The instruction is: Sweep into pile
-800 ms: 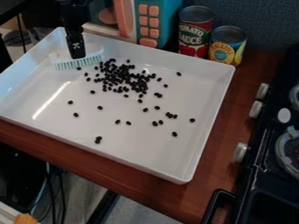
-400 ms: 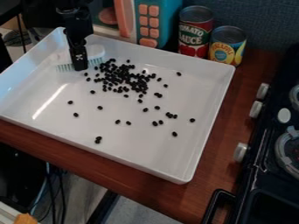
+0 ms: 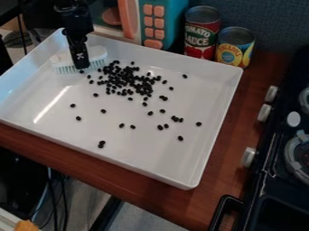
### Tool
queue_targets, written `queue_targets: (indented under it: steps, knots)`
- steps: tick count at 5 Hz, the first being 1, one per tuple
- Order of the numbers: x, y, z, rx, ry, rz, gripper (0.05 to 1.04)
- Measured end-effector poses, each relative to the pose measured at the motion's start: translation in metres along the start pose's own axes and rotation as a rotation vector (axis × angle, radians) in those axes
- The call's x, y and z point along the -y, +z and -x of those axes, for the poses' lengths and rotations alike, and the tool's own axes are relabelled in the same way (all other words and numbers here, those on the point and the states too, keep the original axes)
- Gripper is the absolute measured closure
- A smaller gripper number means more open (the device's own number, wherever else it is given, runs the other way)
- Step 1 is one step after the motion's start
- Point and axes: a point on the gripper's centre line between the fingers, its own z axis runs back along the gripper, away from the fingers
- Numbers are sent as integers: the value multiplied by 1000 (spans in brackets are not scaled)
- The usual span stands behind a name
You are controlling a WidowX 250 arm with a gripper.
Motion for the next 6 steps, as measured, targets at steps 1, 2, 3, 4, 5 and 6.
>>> queue_targets:
  steps: [1, 2, 3, 4, 5, 6]
  knots:
    - [1, -1, 1, 0, 2, 5, 333]
    - [5, -4, -1, 14, 19, 9, 333]
    - [16, -3, -2, 34, 67, -3, 333]
    - [39, -3, -13, 46, 112, -11, 333]
    - [59, -4, -24, 59, 152, -36, 333]
    - [67, -5, -26, 76, 203, -62, 333]
